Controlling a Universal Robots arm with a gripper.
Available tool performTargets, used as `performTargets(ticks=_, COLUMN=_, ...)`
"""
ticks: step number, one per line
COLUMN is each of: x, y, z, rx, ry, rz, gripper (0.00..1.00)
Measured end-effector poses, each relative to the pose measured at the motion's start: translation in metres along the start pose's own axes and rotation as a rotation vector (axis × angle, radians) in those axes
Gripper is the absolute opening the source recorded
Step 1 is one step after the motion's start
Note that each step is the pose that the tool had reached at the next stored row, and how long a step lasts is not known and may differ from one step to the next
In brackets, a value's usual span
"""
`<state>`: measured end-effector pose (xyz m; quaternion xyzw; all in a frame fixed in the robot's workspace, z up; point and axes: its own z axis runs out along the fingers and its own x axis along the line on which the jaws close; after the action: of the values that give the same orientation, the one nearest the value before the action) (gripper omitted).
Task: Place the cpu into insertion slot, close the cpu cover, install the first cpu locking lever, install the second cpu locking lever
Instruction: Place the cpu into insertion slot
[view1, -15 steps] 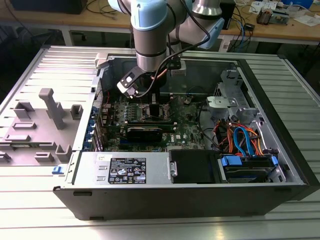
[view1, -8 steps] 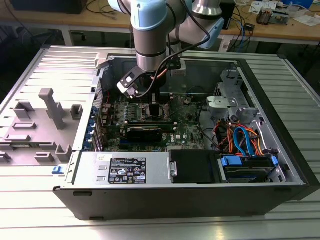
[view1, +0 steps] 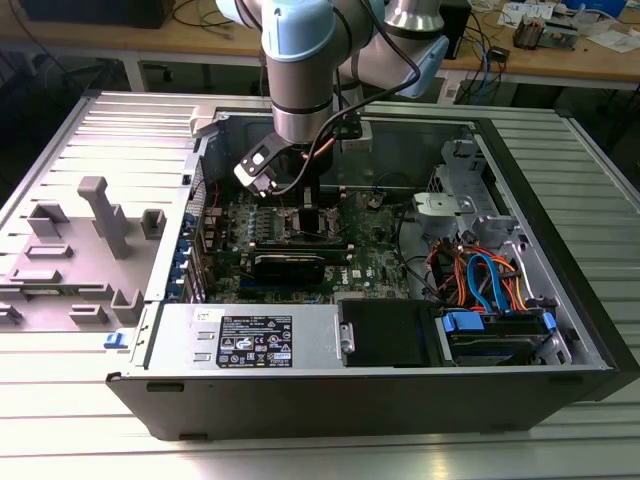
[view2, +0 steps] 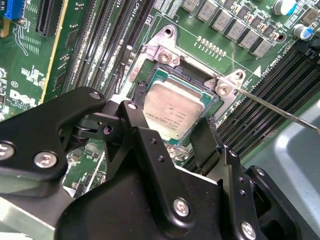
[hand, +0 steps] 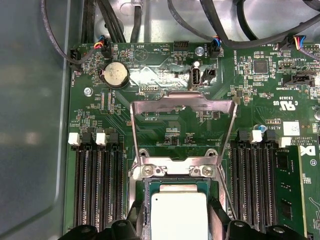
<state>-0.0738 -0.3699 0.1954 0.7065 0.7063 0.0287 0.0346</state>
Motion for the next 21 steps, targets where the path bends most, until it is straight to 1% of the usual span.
performTargets(ticks=9, x=0.0002, y=0.0, z=0.0004, rx=-0.0003, ry=0.001, rz=0.0, gripper=0.62)
performTargets(ticks=10, x=0.0003, y=0.0001, z=0.0007, rx=-0.0006, ry=0.0012, rz=0.0, gripper=0.62)
performTargets(ticks=11, x=0.0002, y=0.0, z=0.0005, rx=-0.0004, ry=0.0006, rz=0.0, gripper=0.69)
performTargets(ticks=12, x=0.0001, y=0.0, z=0.0003, rx=-0.0001, ry=0.0002, rz=0.0, gripper=0.69)
performTargets(ticks=14, x=0.0, y=0.0002, z=-0.0015, rx=0.0001, ry=0.0001, rz=0.0, gripper=0.69)
performTargets(ticks=17, x=0.0, y=0.0011, z=-0.0092, rx=0.0049, ry=0.0002, rz=0.0, gripper=0.69)
performTargets(ticks=19, x=0.0, y=0.0014, z=-0.0114, rx=0.0077, ry=0.0003, rz=0.0, gripper=0.69)
performTargets(ticks=21, x=0.0, y=0.0014, z=-0.0114, rx=0.0079, ry=0.0004, rz=0.0, gripper=0.69)
